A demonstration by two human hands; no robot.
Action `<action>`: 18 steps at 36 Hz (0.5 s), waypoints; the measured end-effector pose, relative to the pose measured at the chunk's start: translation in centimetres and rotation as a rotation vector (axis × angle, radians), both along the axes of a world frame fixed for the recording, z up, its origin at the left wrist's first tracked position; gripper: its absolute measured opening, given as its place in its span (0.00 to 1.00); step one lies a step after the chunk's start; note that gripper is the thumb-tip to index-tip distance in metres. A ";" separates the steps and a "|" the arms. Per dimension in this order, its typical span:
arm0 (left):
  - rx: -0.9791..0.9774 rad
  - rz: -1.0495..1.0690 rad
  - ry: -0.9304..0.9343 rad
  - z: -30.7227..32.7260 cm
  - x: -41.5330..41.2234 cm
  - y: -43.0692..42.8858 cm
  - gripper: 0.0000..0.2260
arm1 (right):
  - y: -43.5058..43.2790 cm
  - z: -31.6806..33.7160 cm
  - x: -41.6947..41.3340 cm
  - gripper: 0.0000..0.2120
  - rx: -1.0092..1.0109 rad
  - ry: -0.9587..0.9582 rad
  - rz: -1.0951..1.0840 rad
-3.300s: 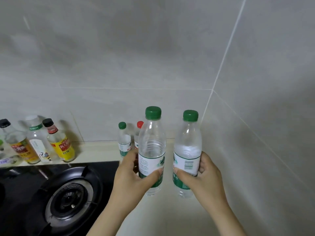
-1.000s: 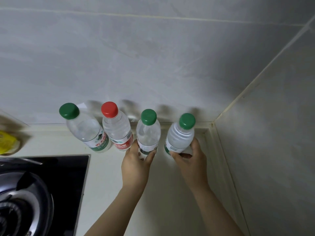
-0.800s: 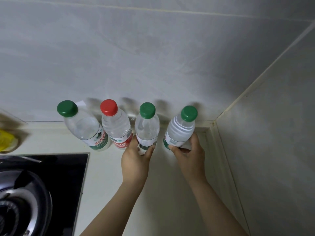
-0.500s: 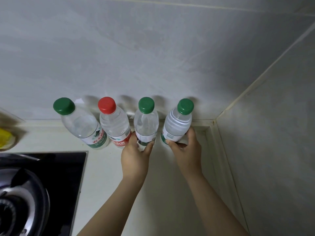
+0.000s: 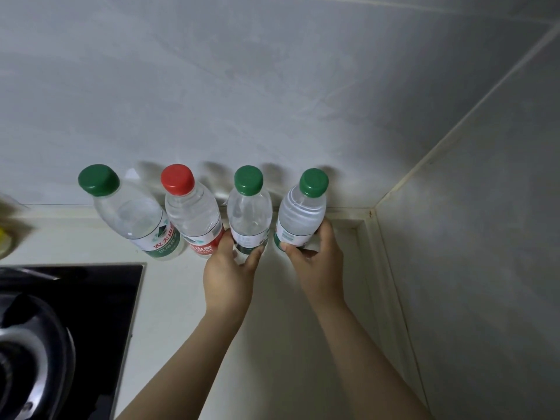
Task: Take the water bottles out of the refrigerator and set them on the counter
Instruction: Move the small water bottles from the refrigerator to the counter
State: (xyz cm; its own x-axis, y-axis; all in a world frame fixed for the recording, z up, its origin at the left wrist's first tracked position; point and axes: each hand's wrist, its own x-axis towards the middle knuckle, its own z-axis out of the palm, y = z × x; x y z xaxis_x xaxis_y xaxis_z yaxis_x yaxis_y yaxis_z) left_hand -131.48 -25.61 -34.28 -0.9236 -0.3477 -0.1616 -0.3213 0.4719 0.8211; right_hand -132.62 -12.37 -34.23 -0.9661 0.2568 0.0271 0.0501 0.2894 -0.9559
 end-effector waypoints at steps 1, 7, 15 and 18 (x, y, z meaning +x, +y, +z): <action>0.003 -0.001 -0.004 0.1 0.0 0.0 0.17 | 0.0 0.0 0.0 0.26 0.003 -0.003 0.003; -0.012 -0.011 -0.039 0.6 0.2 0.0 0.18 | 0.2 0.6 0.3 0.26 0.038 -0.019 0.035; 0.102 -0.023 -0.114 2.6 3.5 -0.7 0.24 | 0.3 3.3 3.2 0.32 0.044 -0.202 -0.078; 0.162 -0.005 -0.096 4.3 5.5 -1.0 0.23 | 0.6 4.9 5.6 0.22 0.002 -0.198 -0.114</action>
State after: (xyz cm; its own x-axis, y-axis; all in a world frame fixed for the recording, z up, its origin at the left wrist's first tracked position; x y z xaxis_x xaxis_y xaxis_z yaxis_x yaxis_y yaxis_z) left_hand -125.97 -26.59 -30.02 -0.9028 -0.3054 -0.3029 -0.4001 0.3375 0.8521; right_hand -127.01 -11.78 -29.34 -0.9174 0.3648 -0.1591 0.2687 0.2728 -0.9238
